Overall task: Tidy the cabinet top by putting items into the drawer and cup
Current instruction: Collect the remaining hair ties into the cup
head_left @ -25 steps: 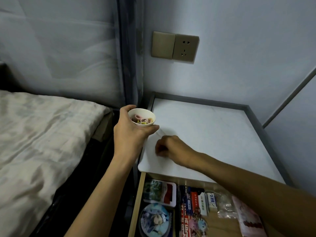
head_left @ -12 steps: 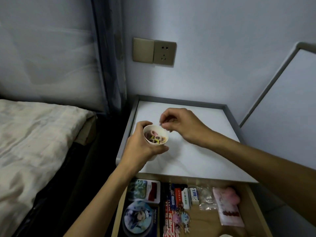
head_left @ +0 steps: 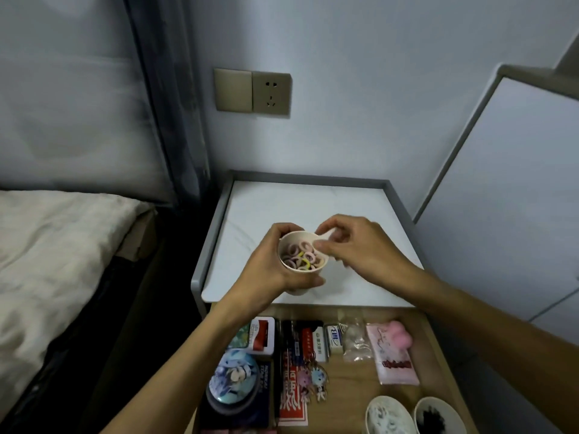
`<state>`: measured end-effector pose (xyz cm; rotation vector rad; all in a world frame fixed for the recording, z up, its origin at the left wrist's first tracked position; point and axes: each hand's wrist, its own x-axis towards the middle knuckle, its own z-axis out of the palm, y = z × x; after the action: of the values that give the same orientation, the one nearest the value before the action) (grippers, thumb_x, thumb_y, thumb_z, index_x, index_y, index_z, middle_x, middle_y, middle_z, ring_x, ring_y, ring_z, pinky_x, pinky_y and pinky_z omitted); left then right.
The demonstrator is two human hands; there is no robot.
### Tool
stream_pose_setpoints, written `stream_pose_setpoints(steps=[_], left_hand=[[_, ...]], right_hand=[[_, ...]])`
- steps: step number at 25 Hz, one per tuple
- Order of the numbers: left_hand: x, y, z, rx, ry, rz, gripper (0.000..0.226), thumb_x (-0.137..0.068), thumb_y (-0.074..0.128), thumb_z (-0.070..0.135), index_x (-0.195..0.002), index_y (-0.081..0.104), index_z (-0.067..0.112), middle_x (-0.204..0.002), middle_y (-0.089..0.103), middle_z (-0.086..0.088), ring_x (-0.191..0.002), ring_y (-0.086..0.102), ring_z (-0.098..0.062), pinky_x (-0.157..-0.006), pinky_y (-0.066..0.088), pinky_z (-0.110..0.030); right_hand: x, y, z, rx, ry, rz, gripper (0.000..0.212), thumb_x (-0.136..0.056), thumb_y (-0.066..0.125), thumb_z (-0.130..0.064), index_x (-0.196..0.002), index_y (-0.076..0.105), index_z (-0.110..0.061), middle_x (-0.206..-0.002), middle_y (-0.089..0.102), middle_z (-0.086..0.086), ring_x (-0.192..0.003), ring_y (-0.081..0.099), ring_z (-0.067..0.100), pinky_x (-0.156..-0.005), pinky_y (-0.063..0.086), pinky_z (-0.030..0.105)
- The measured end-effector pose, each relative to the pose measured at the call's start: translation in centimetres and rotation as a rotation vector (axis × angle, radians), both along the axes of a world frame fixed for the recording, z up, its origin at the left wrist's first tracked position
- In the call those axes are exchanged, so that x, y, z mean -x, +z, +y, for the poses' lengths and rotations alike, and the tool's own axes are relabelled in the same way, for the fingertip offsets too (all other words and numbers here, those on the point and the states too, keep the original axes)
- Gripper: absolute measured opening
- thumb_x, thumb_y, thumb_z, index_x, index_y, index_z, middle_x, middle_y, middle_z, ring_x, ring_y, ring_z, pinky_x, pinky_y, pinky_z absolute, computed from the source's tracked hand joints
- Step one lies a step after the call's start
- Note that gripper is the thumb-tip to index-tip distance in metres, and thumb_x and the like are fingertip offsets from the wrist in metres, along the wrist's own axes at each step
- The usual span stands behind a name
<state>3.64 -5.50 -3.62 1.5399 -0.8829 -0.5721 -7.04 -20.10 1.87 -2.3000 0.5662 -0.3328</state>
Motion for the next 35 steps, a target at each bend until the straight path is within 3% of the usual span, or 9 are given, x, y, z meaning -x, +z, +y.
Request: stream_pose_setpoints(steps=[2, 6, 10, 14, 18, 22, 25, 28, 35], left_hand=[[1.1, -0.1, -0.2, -0.049, -0.086, -0.062, 0.077, -0.058, 0.093, 0.017, -0.12, 0.049, 0.025, -0.117, 0.06, 0.004, -0.105, 0.062, -0.01, -0.084, 0.056, -0.026], [3.0, -0.6, 0.0, -0.224, -0.324, -0.05, 0.084, -0.061, 0.091, 0.034, -0.13, 0.044, 0.033, -0.129, 0.051, 0.006, -0.115, 0.057, -0.007, -0.095, 0.052, -0.03], [4.4, -2.1, -0.4, -0.472, -0.219, -0.366, 0.049, -0.084, 0.067, 0.054, -0.122, 0.059, 0.025, -0.118, 0.059, 0.009, -0.098, 0.057, -0.003, -0.076, 0.045, -0.016], [6.1, -5.6, -0.1, -0.596, -0.283, -0.643, 0.024, -0.096, 0.054, 0.031, -0.1, 0.071, 0.015, -0.095, 0.073, -0.003, -0.085, 0.066, -0.016, -0.065, 0.045, -0.029], [7.0, -8.2, 0.9, -0.674, -0.309, -0.628, 0.023, -0.096, 0.054, 0.024, -0.091, 0.072, 0.012, -0.087, 0.074, -0.006, -0.077, 0.067, -0.014, -0.067, 0.054, -0.034], [8.2, -10.3, 1.8, -0.723, -0.422, -0.557, 0.016, -0.094, 0.058, 0.016, -0.094, 0.072, 0.01, -0.095, 0.073, -0.005, -0.071, 0.063, -0.006, -0.055, 0.046, -0.011], [8.8, -11.3, 2.2, -0.717, -0.471, -0.465, 0.012, -0.095, 0.059, 0.018, -0.096, 0.07, 0.015, -0.093, 0.07, -0.002, -0.073, 0.069, -0.01, -0.057, 0.054, -0.017], [9.2, -11.7, 2.1, -0.722, -0.477, -0.517, 0.012, -0.096, 0.058, 0.018, -0.099, 0.069, 0.014, -0.102, 0.071, -0.004, -0.076, 0.065, -0.007, -0.057, 0.051, -0.015], [9.7, -11.3, 1.9, -0.754, -0.515, -0.396, 0.007, -0.096, 0.059, 0.022, -0.097, 0.065, 0.018, -0.104, 0.071, -0.006, -0.064, 0.068, -0.008, -0.05, 0.048, -0.013]], right_hand=[[1.8, -1.1, 0.2, -0.138, -0.009, 0.139, 0.011, -0.087, 0.069, -0.025, -0.096, 0.071, -0.02, -0.06, 0.065, -0.004, -0.05, 0.058, 0.006, -0.051, 0.046, 0.024], [5.0, -2.7, 0.5, -0.001, -0.044, 0.23, 0.01, -0.086, 0.065, -0.022, -0.081, 0.073, -0.026, -0.062, 0.067, -0.007, -0.055, 0.061, 0.004, -0.053, 0.046, 0.023], [8.0, -5.8, 0.7, -0.004, -0.002, 0.295, 0.017, -0.086, 0.064, -0.022, -0.074, 0.07, -0.033, -0.069, 0.07, -0.008, -0.065, 0.065, 0.005, -0.057, 0.05, 0.025], [9.3, -10.0, 1.7, 0.065, 0.069, 0.335, 0.01, -0.085, 0.064, -0.022, -0.085, 0.074, -0.022, -0.058, 0.06, -0.01, -0.058, 0.057, 0.004, -0.053, 0.041, 0.026], [9.5, -11.9, 1.7, -0.018, 0.248, 0.392, 0.023, -0.092, 0.062, -0.028, -0.078, 0.071, -0.013, -0.062, 0.062, 0.006, -0.053, 0.052, 0.011, -0.053, 0.04, 0.031], [10.7, -11.8, 1.1, -0.081, 0.271, 0.431, 0.02, -0.096, 0.057, -0.036, -0.093, 0.073, -0.024, -0.071, 0.071, -0.003, -0.062, 0.066, 0.008, -0.067, 0.055, 0.027], [11.6, -12.0, 0.8, -0.087, 0.258, 0.453, 0.017, -0.096, 0.057, -0.035, -0.101, 0.071, -0.027, -0.073, 0.071, -0.005, -0.061, 0.064, 0.0, -0.062, 0.048, 0.018], [12.2, -12.5, 0.5, -0.114, 0.243, 0.465, 0.025, -0.096, 0.058, -0.034, -0.115, 0.069, -0.022, -0.073, 0.07, -0.006, -0.056, 0.061, -0.005, -0.059, 0.044, 0.013], [13.0, -12.3, 1.0, -0.174, 0.293, 0.47, 0.03, -0.092, 0.064, -0.035, -0.117, 0.068, -0.02, -0.079, 0.07, -0.008, -0.064, 0.062, -0.005, -0.059, 0.042, 0.008]])
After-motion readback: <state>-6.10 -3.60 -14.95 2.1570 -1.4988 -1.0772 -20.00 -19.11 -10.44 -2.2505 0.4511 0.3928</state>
